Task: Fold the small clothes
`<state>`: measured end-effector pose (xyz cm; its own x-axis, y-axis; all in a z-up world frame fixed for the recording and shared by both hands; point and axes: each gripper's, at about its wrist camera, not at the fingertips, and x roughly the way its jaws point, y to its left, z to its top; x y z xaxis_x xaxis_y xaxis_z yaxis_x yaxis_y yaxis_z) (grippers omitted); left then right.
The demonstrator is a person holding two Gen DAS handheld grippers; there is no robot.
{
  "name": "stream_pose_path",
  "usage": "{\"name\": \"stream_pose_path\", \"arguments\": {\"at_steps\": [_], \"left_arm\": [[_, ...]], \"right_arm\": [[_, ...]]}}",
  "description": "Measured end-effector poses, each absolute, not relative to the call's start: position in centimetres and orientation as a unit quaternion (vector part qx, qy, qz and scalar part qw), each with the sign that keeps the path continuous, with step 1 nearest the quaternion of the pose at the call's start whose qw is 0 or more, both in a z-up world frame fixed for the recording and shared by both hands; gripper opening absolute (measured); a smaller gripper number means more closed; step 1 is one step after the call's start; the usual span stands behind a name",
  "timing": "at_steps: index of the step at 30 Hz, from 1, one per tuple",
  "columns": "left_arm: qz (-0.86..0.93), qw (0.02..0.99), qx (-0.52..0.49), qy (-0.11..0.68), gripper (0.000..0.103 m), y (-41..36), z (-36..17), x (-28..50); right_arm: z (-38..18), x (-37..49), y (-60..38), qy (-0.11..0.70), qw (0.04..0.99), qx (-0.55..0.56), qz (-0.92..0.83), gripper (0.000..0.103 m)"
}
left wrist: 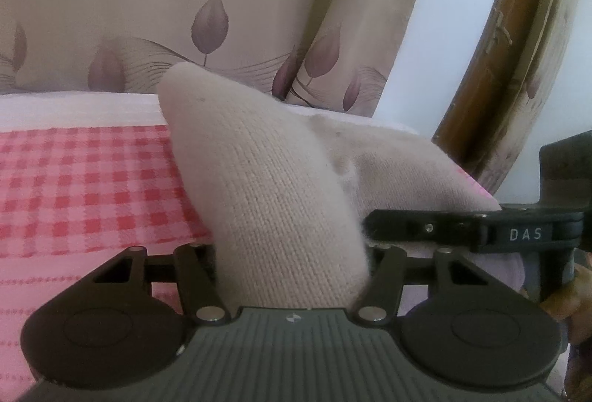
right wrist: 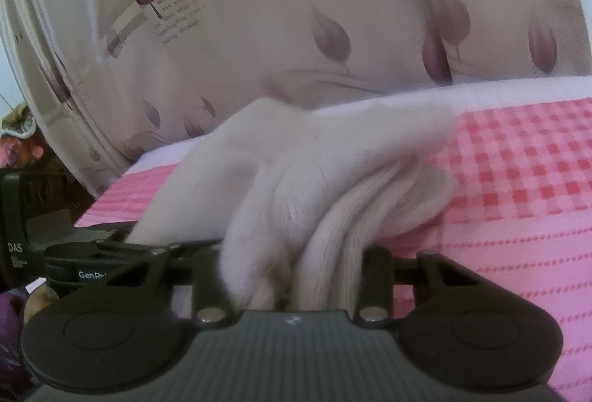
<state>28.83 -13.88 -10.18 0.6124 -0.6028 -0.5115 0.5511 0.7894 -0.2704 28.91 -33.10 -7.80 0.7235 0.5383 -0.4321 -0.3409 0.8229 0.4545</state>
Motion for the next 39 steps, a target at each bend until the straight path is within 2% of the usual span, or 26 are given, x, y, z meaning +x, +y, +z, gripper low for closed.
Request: {"name": "stream_pose_path", "arguments": {"at_steps": [19, 39], "left_arm": [[-0.278, 0.922, -0.025, 0.269, 0.058, -5.9, -5.7, 19.2], [-0.238, 0.934, -0.039, 0.263, 0.058, 0.2, -5.1, 12.3]], "right_arm": [[-4.8, 22.3, -25.8, 0.254, 0.896, 0.203, 0.301, 0.042], [-4.0, 17.6, -19.3, 0.247, 0.881, 0.203, 0.347, 0.042]]}}
